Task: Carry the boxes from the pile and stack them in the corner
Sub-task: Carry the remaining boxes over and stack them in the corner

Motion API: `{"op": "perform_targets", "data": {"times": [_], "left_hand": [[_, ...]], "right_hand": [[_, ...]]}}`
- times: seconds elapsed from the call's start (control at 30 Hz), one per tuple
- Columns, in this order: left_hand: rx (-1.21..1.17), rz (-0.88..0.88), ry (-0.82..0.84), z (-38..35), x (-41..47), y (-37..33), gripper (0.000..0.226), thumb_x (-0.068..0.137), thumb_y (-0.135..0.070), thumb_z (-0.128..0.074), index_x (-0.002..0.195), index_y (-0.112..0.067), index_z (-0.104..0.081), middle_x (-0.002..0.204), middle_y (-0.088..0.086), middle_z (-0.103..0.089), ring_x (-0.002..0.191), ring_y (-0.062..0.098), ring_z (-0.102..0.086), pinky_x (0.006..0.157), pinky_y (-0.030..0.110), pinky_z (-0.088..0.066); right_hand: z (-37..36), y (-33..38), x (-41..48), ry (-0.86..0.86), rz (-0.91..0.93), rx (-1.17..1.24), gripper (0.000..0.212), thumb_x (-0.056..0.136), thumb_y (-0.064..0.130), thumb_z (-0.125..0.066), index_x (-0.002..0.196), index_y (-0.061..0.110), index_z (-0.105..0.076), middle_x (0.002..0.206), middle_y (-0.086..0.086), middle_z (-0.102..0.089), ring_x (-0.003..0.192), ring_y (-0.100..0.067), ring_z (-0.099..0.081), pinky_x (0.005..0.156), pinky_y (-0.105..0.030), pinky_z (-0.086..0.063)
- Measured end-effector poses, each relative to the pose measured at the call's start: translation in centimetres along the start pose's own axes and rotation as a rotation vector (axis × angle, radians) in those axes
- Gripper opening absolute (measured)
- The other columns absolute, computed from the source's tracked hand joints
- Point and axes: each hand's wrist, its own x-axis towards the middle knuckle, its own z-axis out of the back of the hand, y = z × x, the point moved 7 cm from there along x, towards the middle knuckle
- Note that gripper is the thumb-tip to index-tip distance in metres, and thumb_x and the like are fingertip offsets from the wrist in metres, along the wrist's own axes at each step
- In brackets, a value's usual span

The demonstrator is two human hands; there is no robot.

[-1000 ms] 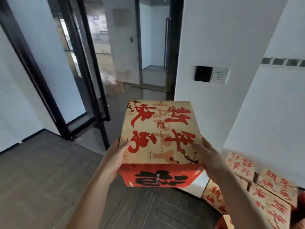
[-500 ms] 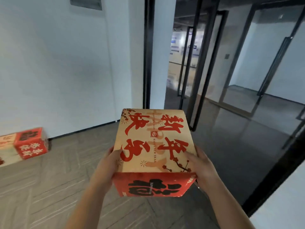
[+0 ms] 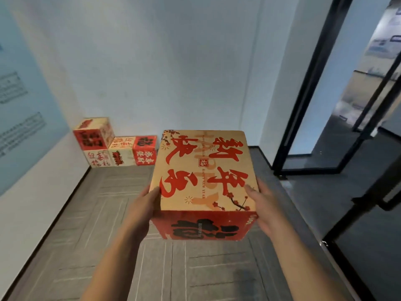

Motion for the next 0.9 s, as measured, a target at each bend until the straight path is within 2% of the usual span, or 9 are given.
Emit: {"op": "perform_targets", "data": {"times": [0.07,0.13,0.2,0.3,0.4,0.6,0.73,0.8,0.9], "left_hand": [[0.004,0.025,-0.027,0.4,2.3,-0.8,0.030,0.107,-0.039,-0.042,0.128,-0.030,-0.061,0.104,0.006,-0.078,0.104,0.028,-0.072,0.077,0.038,-0.056],[0.001,0.039,-0.060,0.9,4.6,-2.0,0.031,0.107,-0.041,-0.042,0.129,-0.027,-0.059,0.102,0.007,-0.078,0.098,0.027,-0.074,0.064,0.031,-0.054],[-0.011,0.045,-0.114,1.8,6.3,-3.2,0.029,0.106,-0.039,-0.045,0.127,-0.026,-0.059,0.101,0.006,-0.078,0.092,0.025,-0.076,0.058,0.028,-0.054],[-0.078,0.035,-0.232,4.5,8.7,-4.5,0.027,0.105,-0.032,-0.049,0.130,-0.027,-0.058,0.104,0.005,-0.078,0.090,0.023,-0.077,0.053,0.026,-0.055],[-0.130,0.026,-0.334,7.9,10.3,-5.4,0.031,0.104,-0.027,-0.051,0.134,-0.024,-0.058,0.105,0.005,-0.079,0.087,0.022,-0.078,0.051,0.028,-0.055],[-0.224,-0.034,-0.490,16.2,15.0,-6.8,0.025,0.102,-0.015,-0.052,0.121,-0.017,-0.068,0.093,0.005,-0.079,0.066,0.013,-0.074,0.044,0.022,-0.049],[-0.289,-0.034,-0.544,23.3,20.2,-6.8,0.025,0.100,-0.018,-0.056,0.121,-0.021,-0.069,0.104,0.008,-0.079,0.073,0.017,-0.073,0.045,0.022,-0.049],[-0.323,-0.027,-0.548,26.9,23.3,-6.9,0.027,0.099,-0.021,-0.057,0.123,-0.023,-0.069,0.108,0.009,-0.078,0.082,0.021,-0.073,0.050,0.024,-0.051],[-0.323,-0.006,-0.517,31.5,28.1,-8.1,0.025,0.099,-0.022,-0.057,0.122,-0.020,-0.069,0.105,0.009,-0.078,0.083,0.023,-0.073,0.055,0.028,-0.054]], "right_hand": [[-1.7,0.0,3.7,0.032,0.000,0.004,0.031,0.107,0.028,-0.057,0.136,0.038,-0.059,0.109,0.000,-0.081,0.094,-0.024,-0.080,0.077,-0.048,-0.064],[-3.7,0.5,7.3,0.085,-0.001,-0.007,0.028,0.108,0.030,-0.056,0.135,0.038,-0.059,0.108,0.000,-0.081,0.092,-0.023,-0.080,0.073,-0.045,-0.064],[-6.0,0.9,10.5,0.142,-0.008,-0.016,0.025,0.107,0.033,-0.056,0.132,0.038,-0.060,0.106,0.000,-0.081,0.091,-0.023,-0.080,0.070,-0.041,-0.063],[-10.6,1.6,14.7,0.225,-0.013,-0.013,0.028,0.102,0.036,-0.064,0.130,0.037,-0.061,0.106,0.000,-0.081,0.092,-0.024,-0.080,0.076,-0.046,-0.064],[-15.9,2.1,18.0,0.305,-0.009,-0.042,0.031,0.101,0.034,-0.067,0.131,0.036,-0.061,0.108,0.002,-0.080,0.094,-0.023,-0.080,0.079,-0.049,-0.065],[-27.8,2.4,23.7,0.433,0.012,-0.168,0.024,0.103,0.040,-0.063,0.126,0.042,-0.061,0.108,0.007,-0.080,0.096,-0.019,-0.079,0.086,-0.055,-0.063],[-36.2,3.0,26.9,0.474,0.036,-0.209,0.022,0.104,0.036,-0.062,0.125,0.041,-0.061,0.105,0.008,-0.081,0.093,-0.016,-0.080,0.084,-0.050,-0.064],[-40.3,3.7,28.5,0.466,0.051,-0.220,0.021,0.104,0.034,-0.063,0.122,0.043,-0.059,0.106,0.009,-0.080,0.092,-0.014,-0.079,0.078,-0.042,-0.064],[-45.9,4.8,30.9,0.439,0.057,-0.221,0.028,0.104,0.032,-0.063,0.130,0.039,-0.058,0.111,0.009,-0.077,0.097,-0.015,-0.077,0.078,-0.040,-0.063]]}}
